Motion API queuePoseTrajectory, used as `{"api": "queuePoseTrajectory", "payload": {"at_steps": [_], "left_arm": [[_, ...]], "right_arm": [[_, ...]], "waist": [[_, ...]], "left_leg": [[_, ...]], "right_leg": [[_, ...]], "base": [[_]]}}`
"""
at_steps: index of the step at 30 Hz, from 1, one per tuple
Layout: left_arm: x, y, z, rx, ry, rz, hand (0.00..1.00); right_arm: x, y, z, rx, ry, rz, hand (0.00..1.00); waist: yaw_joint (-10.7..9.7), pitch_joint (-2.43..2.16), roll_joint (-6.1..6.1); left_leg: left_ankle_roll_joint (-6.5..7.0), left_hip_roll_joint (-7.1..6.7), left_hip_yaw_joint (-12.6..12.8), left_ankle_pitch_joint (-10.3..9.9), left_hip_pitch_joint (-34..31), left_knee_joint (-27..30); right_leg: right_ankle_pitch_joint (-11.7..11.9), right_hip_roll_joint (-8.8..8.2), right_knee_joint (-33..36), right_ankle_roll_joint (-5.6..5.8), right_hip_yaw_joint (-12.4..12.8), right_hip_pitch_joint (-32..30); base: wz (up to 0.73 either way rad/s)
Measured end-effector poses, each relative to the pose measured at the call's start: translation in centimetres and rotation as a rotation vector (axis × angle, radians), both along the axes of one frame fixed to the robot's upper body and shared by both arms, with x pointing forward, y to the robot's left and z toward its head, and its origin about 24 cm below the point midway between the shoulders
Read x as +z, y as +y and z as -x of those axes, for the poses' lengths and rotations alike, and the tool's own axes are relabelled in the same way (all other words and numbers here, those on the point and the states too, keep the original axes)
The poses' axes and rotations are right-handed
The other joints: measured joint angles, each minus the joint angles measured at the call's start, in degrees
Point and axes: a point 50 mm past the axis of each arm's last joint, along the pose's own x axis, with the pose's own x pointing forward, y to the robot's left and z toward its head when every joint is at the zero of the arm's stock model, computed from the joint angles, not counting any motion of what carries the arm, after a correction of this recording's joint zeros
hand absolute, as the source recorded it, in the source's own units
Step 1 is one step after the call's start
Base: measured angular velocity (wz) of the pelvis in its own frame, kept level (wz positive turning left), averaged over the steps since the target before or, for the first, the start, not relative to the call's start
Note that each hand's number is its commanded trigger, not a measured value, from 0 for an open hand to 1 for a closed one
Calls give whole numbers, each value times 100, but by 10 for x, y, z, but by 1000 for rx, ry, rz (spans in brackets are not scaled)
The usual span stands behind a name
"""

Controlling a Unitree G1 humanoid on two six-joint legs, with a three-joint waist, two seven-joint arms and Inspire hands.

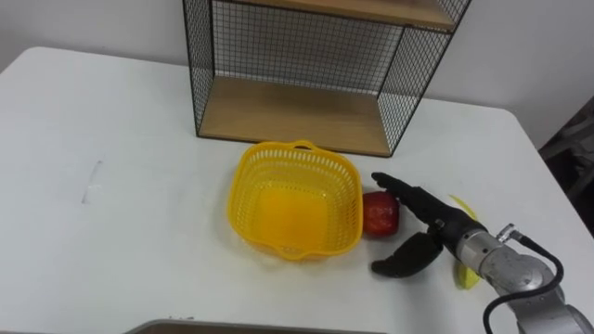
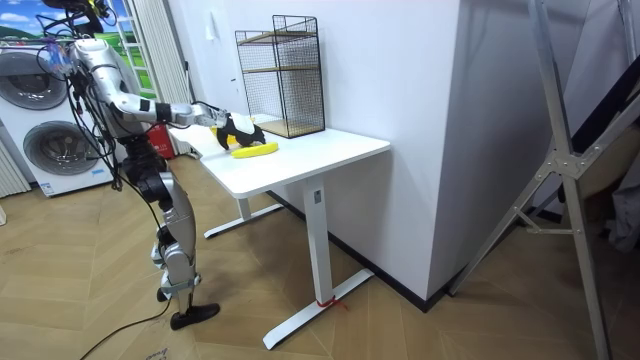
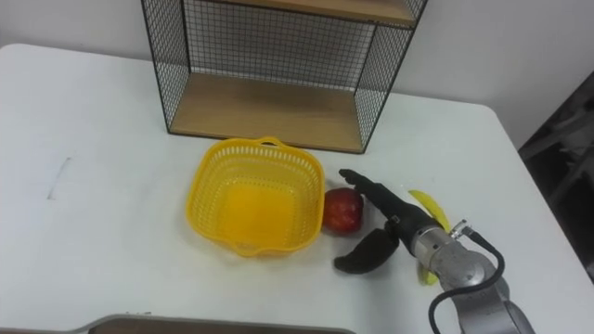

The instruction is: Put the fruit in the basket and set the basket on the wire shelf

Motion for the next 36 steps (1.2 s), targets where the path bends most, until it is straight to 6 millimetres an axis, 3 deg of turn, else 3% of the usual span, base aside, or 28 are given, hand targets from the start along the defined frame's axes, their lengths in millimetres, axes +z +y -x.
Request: {"api": "queuePoseTrajectory", "payload": {"at_steps": [6, 7, 8, 21, 36], "left_arm": [[0, -1, -3, -24, 0, -1, 0], [0, -1, -3, -25, -1, -1, 0], [0, -1, -4, -25, -1, -1, 0], [0, -1, -9, -27, -13, 1, 0], [0, -2, -5, -24, -5, 0, 0]], "right_arm": [[1, 2, -1, 9, -2, 1, 0], [1, 2, -1, 11, -2, 1, 42], [1, 3, -2, 14, -3, 3, 100], [8, 7, -13, 23, -78, 109, 100], [-1, 10, -11, -11, -55, 38, 100]], "waist": [[-2, 0, 1], [-2, 0, 1], [-3, 0, 2], [32, 6, 49], [9, -14, 102]], "left_leg": [[0, 1, 1, 0, -2, -1], [0, 1, 1, 0, -2, -1], [0, 1, 0, 0, -2, -1], [0, 1, -4, -1, -8, -18], [-2, 3, -30, -2, -18, -17]], "right_leg": [[0, 1, 2, 0, 2, -6], [0, 0, 2, 0, 0, -6], [0, 0, 2, 0, 0, -7], [1, -1, 7, -1, -10, -18], [4, -7, 12, -4, -69, 15]], "base": [[0], [0], [0], [0], [1]]}}
